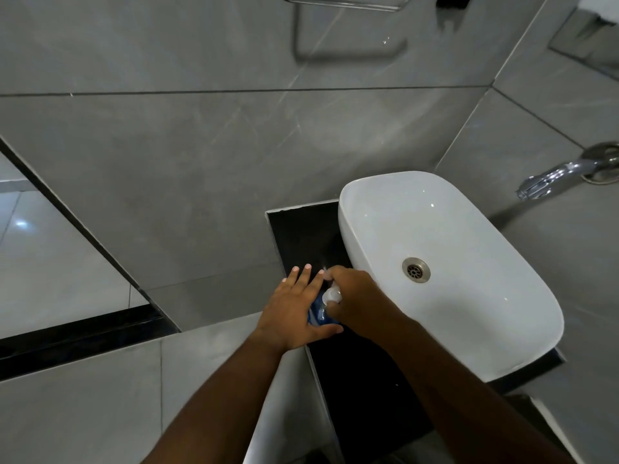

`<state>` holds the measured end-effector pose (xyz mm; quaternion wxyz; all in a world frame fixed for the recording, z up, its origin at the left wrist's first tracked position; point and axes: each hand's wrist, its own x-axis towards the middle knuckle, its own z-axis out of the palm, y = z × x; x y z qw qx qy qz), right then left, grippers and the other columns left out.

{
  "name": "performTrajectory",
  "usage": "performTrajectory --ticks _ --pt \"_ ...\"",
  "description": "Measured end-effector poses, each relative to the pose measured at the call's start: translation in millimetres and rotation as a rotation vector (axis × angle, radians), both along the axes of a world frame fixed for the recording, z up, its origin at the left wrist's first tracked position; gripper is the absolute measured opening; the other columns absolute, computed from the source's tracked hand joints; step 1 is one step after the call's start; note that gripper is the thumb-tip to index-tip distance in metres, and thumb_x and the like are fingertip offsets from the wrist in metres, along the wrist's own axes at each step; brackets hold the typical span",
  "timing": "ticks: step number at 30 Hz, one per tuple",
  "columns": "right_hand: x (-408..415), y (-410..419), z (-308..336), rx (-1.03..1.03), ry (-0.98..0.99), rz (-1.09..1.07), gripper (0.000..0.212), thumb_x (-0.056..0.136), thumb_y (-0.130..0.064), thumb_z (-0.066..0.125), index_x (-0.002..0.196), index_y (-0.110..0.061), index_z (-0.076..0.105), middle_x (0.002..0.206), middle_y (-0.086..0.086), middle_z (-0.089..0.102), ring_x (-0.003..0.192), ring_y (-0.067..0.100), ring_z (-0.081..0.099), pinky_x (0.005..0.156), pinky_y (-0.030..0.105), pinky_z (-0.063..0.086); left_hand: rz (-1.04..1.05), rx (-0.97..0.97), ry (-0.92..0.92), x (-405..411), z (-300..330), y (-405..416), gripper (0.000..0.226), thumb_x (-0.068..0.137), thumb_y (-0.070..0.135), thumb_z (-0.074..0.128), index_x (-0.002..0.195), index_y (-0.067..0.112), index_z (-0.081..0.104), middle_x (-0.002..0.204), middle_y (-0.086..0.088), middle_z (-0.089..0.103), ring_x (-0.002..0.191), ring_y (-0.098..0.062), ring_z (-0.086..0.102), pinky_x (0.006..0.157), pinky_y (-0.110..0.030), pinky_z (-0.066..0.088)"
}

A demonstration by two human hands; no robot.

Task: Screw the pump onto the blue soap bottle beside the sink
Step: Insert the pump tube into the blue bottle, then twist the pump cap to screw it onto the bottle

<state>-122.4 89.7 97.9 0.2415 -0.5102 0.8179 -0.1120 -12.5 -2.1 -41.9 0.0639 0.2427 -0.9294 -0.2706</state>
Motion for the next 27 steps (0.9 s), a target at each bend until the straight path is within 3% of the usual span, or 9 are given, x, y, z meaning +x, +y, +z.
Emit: performTrajectory --ticks 4,7,13,16,19,21,25,27 --pt "-1 9 -15 -0.032 -0.11 -0.087 0.057 0.085 -0.019 0.067 0.135 -0.007 0.041 0.136 0.017 0.053 0.124 0.028 0.051 0.106 0.032 0.037 0.013 0.014 0.011 1 -2 1 0.108 0.068 0.095 0.036 0.152 0.04 -0.005 0.163 0.004 -0.002 0.143 -0.013 -0.015 0.115 -0.039 -0.003" --pt "-5 22 -22 -0.114 -0.134 -0.139 0.061 0.081 -0.026 0.071 0.134 -0.015 0.045 0.13 0.008 0.06 0.116 0.021 0.058 0.101 0.033 0.046 0.014 0.02 0.01 0 -2 1 0.107 0.069 0.094 0.035 0.152 0.04 -0.006 0.163 0.003 -0.003 0.143 -0.012 -0.017 0.114 -0.038 -0.005" --pt "-9 29 -34 -0.214 -0.17 -0.158 0.046 0.078 -0.02 0.071 0.122 -0.02 0.057 0.116 0.001 0.066 0.097 0.008 0.058 0.084 0.016 0.045 0.015 0.053 0.057 0 -3 2 0.106 0.07 0.09 0.041 0.153 0.038 -0.001 0.164 -0.001 0.004 0.143 -0.01 -0.012 0.114 -0.037 -0.001" --pt "-9 25 -42 -0.252 -0.157 -0.143 0.03 0.078 -0.018 0.07 0.107 -0.015 0.065 0.1 0.004 0.071 0.081 0.007 0.062 0.066 0.003 0.044 0.016 0.068 0.058 1 -3 2 0.105 0.072 0.084 0.05 0.153 0.038 0.0 0.164 0.0 0.003 0.143 -0.008 -0.013 0.116 -0.037 0.002" --pt "-9 24 -51 -0.251 -0.192 -0.209 0.028 0.077 -0.024 0.074 0.099 -0.01 0.066 0.09 0.002 0.068 0.08 0.013 0.064 0.071 0.022 0.051 0.024 0.074 0.051 1 -2 3 0.105 0.072 0.083 0.051 0.153 0.037 0.003 0.164 0.001 0.003 0.143 -0.008 -0.012 0.114 -0.035 0.0" --pt "-11 23 -56 -0.256 -0.202 -0.237 0.025 0.073 -0.027 0.078 0.089 -0.012 0.065 0.078 0.0 0.063 0.07 0.012 0.059 0.065 0.028 0.05 0.023 0.073 0.046 1 -1 3 0.105 0.072 0.085 0.049 0.153 0.037 0.003 0.164 0.001 0.003 0.144 -0.009 -0.011 0.115 -0.036 0.0" --pt "-14 26 -60 -0.273 -0.245 -0.188 0.043 0.073 -0.021 0.074 0.114 -0.015 0.061 0.097 0.001 0.065 0.085 0.015 0.062 0.076 0.025 0.052 0.014 0.072 0.041 1 1 3 0.104 0.072 0.081 0.05 0.153 0.036 0.003 0.164 0.0 0.003 0.144 -0.01 -0.011 0.118 -0.041 0.004" --pt "-16 25 -61 -0.257 -0.237 -0.149 0.039 0.075 -0.019 0.069 0.114 -0.015 0.063 0.099 0.006 0.066 0.085 0.016 0.063 0.079 0.03 0.055 0.015 0.066 0.038 1 2 3 0.105 0.072 0.081 0.049 0.154 0.035 0.003 0.164 -0.001 0.004 0.145 -0.011 -0.01 0.117 -0.041 0.003"
